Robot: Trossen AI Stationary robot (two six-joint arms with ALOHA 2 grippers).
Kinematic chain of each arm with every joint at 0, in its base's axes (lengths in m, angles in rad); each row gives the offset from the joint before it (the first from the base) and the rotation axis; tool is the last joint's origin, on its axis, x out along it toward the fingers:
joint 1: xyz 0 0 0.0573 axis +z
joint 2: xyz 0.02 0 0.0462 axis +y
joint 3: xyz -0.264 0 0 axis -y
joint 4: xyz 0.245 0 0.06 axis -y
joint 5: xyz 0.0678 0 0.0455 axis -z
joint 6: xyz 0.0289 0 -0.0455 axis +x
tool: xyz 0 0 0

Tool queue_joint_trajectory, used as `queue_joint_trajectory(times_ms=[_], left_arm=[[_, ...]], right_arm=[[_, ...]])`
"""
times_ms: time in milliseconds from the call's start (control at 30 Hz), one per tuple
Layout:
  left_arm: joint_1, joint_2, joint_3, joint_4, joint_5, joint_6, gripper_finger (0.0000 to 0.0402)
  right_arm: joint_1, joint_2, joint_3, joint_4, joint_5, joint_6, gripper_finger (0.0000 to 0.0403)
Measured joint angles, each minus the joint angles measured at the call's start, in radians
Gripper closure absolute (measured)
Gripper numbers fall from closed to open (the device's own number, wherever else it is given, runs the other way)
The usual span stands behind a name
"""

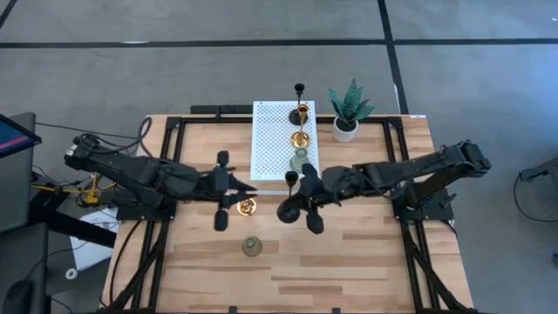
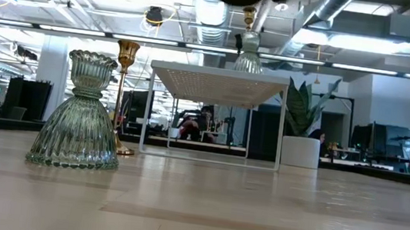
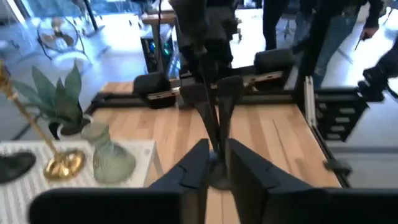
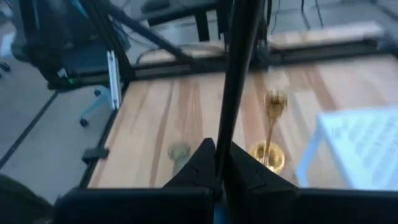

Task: Pick & Place candle stick holders
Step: Put the black candle holder aligned with the other black candle holder on the shelf

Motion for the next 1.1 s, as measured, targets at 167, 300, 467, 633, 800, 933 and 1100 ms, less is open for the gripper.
queue_joint_trajectory(times_ms=[167,300,467,633,800,933,1100], left_arm=[[0.040,0.053,0.000,0.156,0.000,0.041,0.0278],[0.066,0.081,0.000,0.240,0.000,0.042,0.0225],[0.079,0.117,0.000,0.333,0.002,0.010,0.0176],[0.092,0.164,0.000,0.429,0.015,-0.046,0.0159],[0.097,0.210,0.000,0.478,0.018,-0.047,0.0171],[0.100,0.218,0.000,0.493,0.014,-0.047,0.0189],[0.104,0.211,0.000,0.498,0.015,-0.047,0.0227]], right_arm=[[-0.004,0.028,0.094,-0.044,0.001,-0.063,0.0402],[-0.002,0.051,0.132,-0.045,0.024,-0.098,0.0402],[-0.011,0.051,0.140,-0.042,0.036,-0.113,0.0403],[-0.017,0.051,0.140,-0.042,0.070,-0.114,0.0403],[-0.017,0.051,0.140,-0.042,0.080,-0.114,0.0403],[-0.017,0.051,0.140,-0.042,0.080,-0.114,0.0403],[-0.017,0.051,0.140,-0.042,0.080,-0.117,0.0403]])
